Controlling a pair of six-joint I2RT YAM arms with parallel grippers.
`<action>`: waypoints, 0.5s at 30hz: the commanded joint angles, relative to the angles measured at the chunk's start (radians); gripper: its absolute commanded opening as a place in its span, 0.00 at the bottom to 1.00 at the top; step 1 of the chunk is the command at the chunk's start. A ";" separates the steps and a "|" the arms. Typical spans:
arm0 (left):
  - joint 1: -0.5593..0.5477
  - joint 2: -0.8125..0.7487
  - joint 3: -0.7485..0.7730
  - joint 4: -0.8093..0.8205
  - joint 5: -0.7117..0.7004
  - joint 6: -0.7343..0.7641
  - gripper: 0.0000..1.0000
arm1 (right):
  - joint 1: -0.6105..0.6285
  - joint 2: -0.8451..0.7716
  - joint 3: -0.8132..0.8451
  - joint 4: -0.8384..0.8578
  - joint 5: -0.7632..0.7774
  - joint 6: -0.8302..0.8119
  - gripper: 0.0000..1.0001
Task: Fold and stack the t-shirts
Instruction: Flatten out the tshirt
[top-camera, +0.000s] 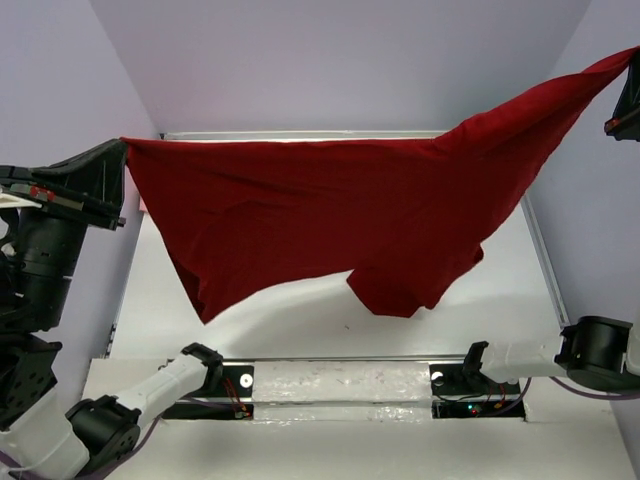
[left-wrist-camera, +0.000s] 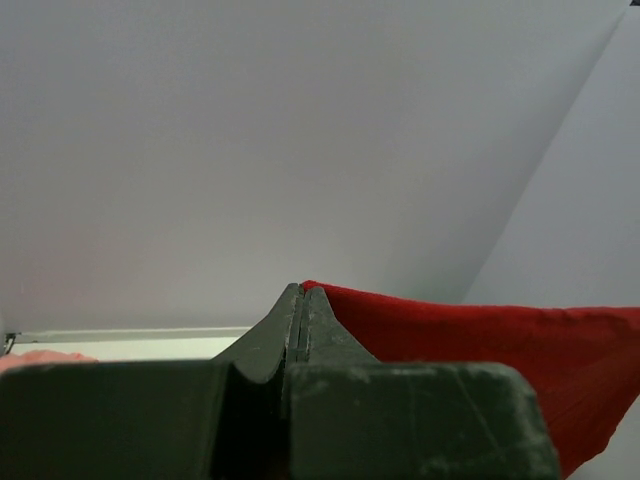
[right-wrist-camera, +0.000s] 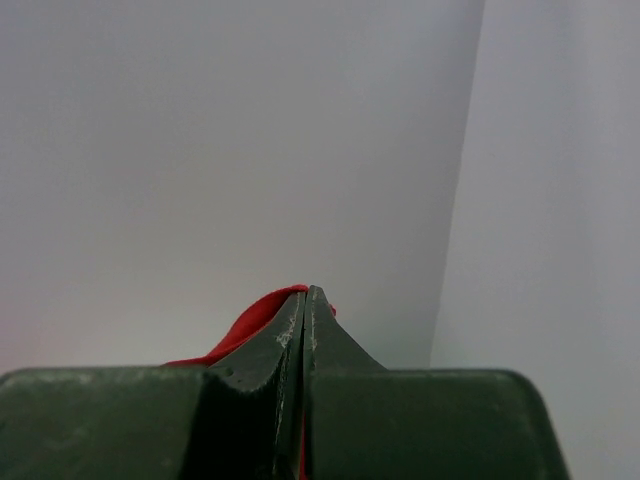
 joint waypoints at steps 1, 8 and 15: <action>0.008 0.076 0.095 0.038 -0.040 -0.001 0.00 | 0.012 -0.012 -0.067 0.152 0.018 -0.127 0.00; 0.008 0.015 -0.057 0.058 -0.089 0.022 0.00 | 0.012 -0.015 -0.159 0.092 0.102 -0.057 0.00; 0.011 -0.080 -0.155 0.041 -0.150 0.043 0.00 | 0.032 0.000 -0.196 -0.163 0.044 0.199 0.00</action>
